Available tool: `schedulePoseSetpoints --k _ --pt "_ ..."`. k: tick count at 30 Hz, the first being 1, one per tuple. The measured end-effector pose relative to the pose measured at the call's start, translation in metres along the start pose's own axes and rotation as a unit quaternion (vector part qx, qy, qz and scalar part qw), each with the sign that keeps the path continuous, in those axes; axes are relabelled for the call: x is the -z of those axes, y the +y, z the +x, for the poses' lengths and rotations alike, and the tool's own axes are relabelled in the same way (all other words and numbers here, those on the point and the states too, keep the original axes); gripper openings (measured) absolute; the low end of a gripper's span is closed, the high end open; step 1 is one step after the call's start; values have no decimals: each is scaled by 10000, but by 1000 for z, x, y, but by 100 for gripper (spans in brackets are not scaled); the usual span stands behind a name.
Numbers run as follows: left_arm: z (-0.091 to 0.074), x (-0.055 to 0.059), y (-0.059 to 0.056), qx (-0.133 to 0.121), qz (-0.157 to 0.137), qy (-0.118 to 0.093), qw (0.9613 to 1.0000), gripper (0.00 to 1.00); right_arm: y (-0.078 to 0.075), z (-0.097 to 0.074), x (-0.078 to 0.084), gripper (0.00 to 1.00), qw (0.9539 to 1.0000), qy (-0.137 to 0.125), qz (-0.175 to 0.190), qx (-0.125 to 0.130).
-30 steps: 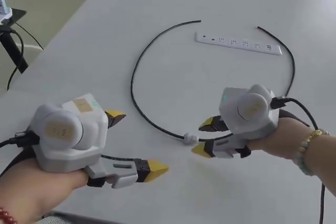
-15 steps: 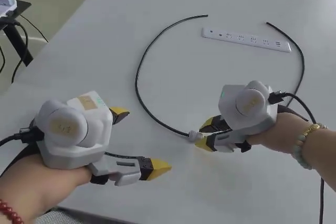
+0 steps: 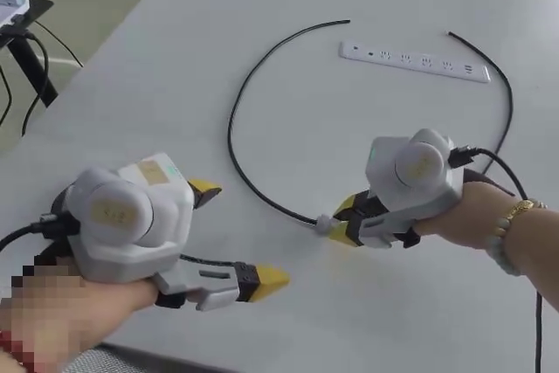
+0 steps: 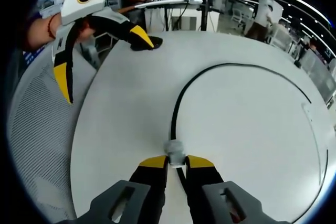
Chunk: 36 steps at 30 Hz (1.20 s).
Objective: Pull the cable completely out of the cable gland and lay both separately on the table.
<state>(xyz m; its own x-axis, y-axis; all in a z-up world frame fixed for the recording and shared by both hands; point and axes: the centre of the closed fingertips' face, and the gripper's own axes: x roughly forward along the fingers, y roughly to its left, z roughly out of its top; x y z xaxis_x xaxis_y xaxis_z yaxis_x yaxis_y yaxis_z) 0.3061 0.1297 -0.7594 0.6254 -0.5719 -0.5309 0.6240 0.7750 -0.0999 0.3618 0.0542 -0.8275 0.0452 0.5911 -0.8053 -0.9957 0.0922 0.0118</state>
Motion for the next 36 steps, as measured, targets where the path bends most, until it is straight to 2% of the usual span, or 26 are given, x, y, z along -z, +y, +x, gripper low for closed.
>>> schedulePoseSetpoints --k 5,13,19,27,33,36 --pt "0 -3 0 11 58 13 10000 84 -1 -6 -4 8 10000 -27 -70 39" --pt "-1 -17 0 12 158 -81 9998 83 -6 -22 -10 8 9997 -156 -52 152" --pt "-2 -31 -4 45 309 -205 9993 82 -9 -41 -18 8 9990 -286 -89 323" --pt "-1 -55 -9 116 578 -399 9975 80 -10 -79 -30 8 9968 -526 -136 590" --pt "1 -66 -13 202 701 -490 9961 79 -4 -102 -42 7 9948 -669 -235 738" --pt "2 -73 -16 273 817 -548 9948 74 0 -109 -47 7 9940 -728 -250 778"
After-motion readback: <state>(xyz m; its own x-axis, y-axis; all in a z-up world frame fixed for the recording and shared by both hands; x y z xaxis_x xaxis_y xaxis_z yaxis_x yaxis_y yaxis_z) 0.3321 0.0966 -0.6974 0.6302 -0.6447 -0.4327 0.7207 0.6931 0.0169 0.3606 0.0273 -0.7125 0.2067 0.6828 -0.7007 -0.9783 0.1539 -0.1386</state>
